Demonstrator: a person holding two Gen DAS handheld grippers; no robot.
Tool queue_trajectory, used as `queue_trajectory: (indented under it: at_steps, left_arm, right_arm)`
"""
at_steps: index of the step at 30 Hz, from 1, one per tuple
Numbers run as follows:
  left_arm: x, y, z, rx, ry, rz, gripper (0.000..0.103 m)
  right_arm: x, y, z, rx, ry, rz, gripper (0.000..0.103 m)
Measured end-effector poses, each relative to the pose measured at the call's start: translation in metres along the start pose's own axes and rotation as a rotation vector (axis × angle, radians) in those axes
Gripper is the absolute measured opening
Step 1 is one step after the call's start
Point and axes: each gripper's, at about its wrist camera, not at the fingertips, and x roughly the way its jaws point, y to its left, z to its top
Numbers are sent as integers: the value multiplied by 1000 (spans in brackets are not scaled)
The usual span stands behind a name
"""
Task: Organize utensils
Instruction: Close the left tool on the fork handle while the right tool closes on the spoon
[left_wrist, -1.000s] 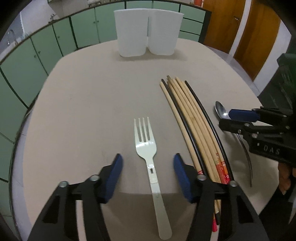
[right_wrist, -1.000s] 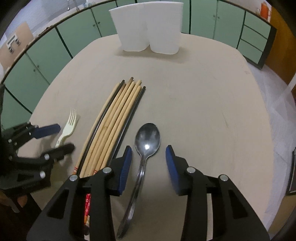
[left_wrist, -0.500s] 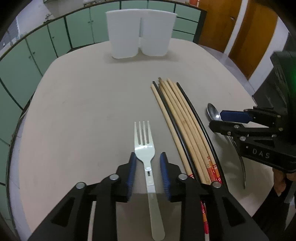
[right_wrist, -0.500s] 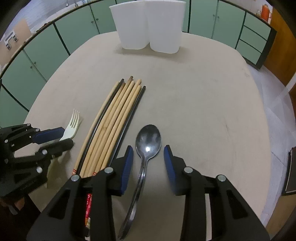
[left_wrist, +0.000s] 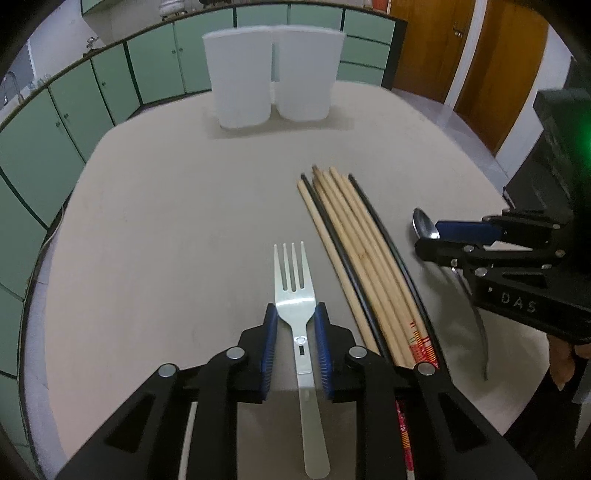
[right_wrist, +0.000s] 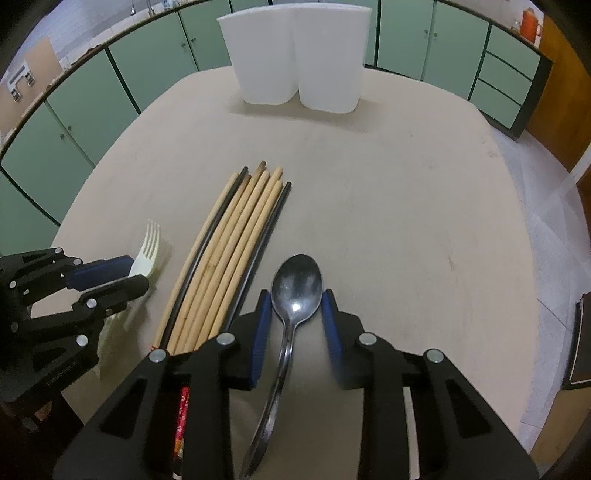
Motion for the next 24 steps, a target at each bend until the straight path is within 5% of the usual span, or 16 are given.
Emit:
queue_trajectory:
  at_steps: [17,20,24]
  left_arm:
    - [-79,17,30,-50,-236,-1,19]
    - [-81,20,32,-58,-226,-11,19]
    - [-50,15,28,-19,-83,-44,20]
  right_arm:
    - [-62,8,19,-58,-128,-17,27]
    - [-70,9,23,-66,-139,-24,27]
    - [-73,7,21,-58,-142,-22,27]
